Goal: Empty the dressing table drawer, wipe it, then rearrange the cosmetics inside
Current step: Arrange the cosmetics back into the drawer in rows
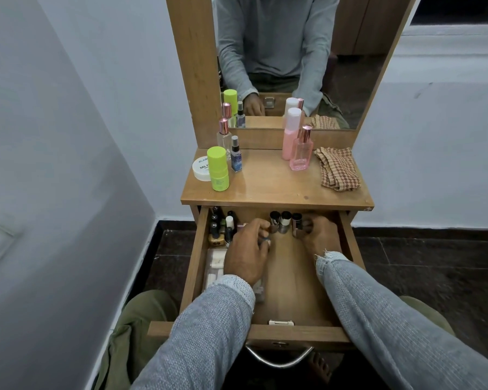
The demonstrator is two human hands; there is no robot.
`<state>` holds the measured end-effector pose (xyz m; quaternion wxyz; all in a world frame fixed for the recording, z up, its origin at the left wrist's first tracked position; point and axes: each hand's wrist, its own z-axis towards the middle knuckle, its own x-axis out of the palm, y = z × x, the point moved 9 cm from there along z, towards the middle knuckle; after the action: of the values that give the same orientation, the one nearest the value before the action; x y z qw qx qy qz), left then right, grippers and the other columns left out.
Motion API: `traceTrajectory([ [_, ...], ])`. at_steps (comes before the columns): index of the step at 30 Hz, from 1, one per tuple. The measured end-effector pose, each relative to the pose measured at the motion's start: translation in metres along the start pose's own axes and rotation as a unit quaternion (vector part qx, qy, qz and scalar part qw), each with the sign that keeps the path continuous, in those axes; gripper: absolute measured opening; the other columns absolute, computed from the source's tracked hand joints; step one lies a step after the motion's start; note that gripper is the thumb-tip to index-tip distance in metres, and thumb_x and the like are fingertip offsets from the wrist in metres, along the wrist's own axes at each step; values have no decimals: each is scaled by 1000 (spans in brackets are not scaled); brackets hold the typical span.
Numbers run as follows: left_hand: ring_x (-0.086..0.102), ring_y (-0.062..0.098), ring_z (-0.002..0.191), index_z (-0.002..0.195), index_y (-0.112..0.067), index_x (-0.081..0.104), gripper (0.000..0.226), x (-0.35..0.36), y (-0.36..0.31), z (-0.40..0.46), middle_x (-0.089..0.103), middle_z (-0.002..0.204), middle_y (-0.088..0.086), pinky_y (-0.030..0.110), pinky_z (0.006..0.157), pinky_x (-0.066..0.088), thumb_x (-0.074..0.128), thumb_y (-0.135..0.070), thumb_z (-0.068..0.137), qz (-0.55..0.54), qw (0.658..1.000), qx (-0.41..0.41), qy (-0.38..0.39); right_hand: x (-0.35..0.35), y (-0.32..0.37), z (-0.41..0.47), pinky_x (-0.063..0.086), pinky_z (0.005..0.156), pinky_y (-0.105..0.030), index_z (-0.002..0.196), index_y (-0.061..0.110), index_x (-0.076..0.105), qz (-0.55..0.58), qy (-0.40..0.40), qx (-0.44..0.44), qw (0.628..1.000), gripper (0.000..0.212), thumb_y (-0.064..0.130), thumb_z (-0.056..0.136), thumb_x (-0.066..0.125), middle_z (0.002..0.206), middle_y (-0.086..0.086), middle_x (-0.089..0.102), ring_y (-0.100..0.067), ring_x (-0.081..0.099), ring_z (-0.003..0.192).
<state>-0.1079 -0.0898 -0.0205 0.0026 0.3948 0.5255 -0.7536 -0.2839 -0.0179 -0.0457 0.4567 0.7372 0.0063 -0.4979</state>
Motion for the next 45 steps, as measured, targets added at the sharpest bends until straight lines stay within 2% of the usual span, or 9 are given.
traceTrajectory([
  [4,61,7,90,110,-21,60,31,2,0,0,63,94,-11,37,82,54,61,-3,85,7,1000,3,2,3,-3,0,53,87,-39,100,9,64,50,-22,20,998,28,11,75,76,95,-11,69,-27,66,90],
  [7,61,9,91,111,-21,60,31,2,-1,0,63,93,-11,37,82,54,61,-3,85,9,1000,6,3,6,-9,1,54,86,-40,100,9,62,38,-26,36,998,32,15,73,77,96,-10,69,-28,66,91],
  [13,62,10,88,110,-21,59,30,3,0,0,63,93,-10,38,80,54,60,-4,85,9,1000,2,5,12,-13,2,52,88,-43,92,10,65,79,-25,57,995,18,9,75,68,92,-13,70,-30,64,96],
  [16,62,11,87,109,-22,59,29,3,1,-1,64,93,-10,39,80,54,61,-5,85,15,1000,0,4,14,-9,2,52,87,-42,94,2,66,66,-18,52,996,15,6,79,65,95,-19,68,-34,64,95],
  [21,61,10,88,110,-22,58,29,2,1,-2,63,94,-10,38,80,53,62,-6,86,27,1000,-6,7,19,-15,7,50,91,-43,95,-2,64,66,-13,65,996,14,4,82,62,97,-22,67,-33,62,97],
  [24,61,10,88,111,-22,58,30,2,0,-2,63,94,-10,38,80,54,62,-6,86,30,999,-9,10,20,-16,10,51,88,-40,96,-5,63,64,-6,66,996,15,3,83,63,95,-22,66,-32,63,92],
  [27,62,10,87,112,-21,58,29,2,-1,-2,64,94,-10,38,79,54,61,-7,87,32,999,-7,10,25,-19,12,49,89,-39,101,-10,62,81,26,65,994,16,-5,86,57,99,-29,63,-39,61,97],
  [32,62,9,88,114,-20,58,30,1,-2,-3,64,95,-9,37,80,55,61,-6,87,37,999,-7,12,16,-15,5,53,87,-39,95,5,64,78,-25,52,995,15,5,80,67,95,-14,68,-26,64,92],
  [45,60,9,90,115,-20,58,31,-2,-3,-4,62,94,-10,36,82,54,60,-5,88,31,999,-18,9,16,-14,4,48,93,-37,93,8,65,80,-27,48,995,16,10,79,70,98,-14,68,-29,60,101],
])
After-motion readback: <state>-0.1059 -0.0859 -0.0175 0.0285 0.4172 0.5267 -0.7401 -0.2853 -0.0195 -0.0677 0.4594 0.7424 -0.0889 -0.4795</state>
